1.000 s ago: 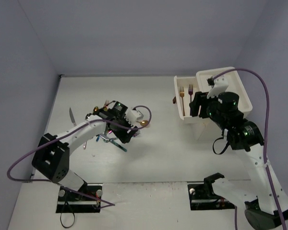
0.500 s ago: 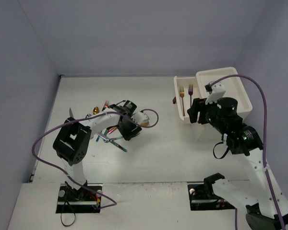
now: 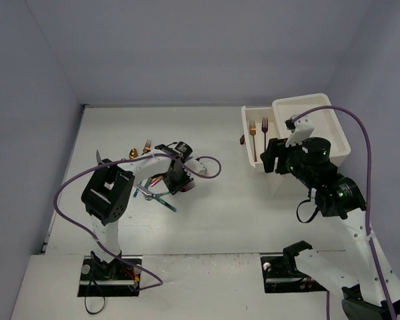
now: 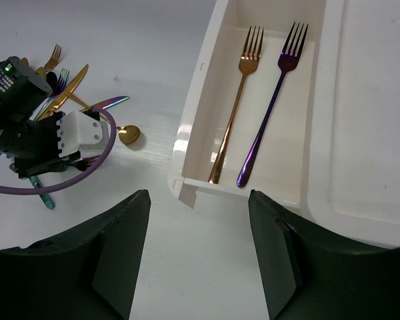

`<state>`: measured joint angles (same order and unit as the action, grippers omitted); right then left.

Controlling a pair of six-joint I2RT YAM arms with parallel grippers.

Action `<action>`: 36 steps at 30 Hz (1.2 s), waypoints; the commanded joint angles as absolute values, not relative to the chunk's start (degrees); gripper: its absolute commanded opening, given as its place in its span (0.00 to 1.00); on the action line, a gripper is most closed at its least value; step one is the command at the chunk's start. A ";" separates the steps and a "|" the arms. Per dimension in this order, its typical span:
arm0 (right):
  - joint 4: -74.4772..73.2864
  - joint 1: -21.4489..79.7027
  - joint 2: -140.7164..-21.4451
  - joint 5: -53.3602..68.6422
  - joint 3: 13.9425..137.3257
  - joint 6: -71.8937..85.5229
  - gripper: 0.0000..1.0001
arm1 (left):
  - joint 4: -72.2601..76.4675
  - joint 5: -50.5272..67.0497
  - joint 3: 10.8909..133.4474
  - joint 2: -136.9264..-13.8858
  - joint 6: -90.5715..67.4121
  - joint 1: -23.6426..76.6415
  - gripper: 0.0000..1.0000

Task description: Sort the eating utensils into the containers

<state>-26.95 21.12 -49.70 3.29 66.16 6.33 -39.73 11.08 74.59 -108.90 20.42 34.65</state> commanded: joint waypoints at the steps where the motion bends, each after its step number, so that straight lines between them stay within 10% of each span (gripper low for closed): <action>1: -23.79 21.27 -48.93 3.69 66.16 6.15 0.58 | -42.08 11.03 76.79 -112.66 22.08 34.54 0.06; 22: -23.73 21.45 -47.72 7.97 67.03 7.50 0.63 | -28.74 9.14 90.53 -95.39 12.37 28.98 0.00; 36: -10.26 25.93 -53.77 14.75 66.85 19.17 0.66 | 0.76 8.88 74.07 -74.61 -42.76 27.76 0.00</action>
<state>-21.73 22.56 -52.26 12.63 66.93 13.87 -15.94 7.73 76.70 -81.43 -19.49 27.97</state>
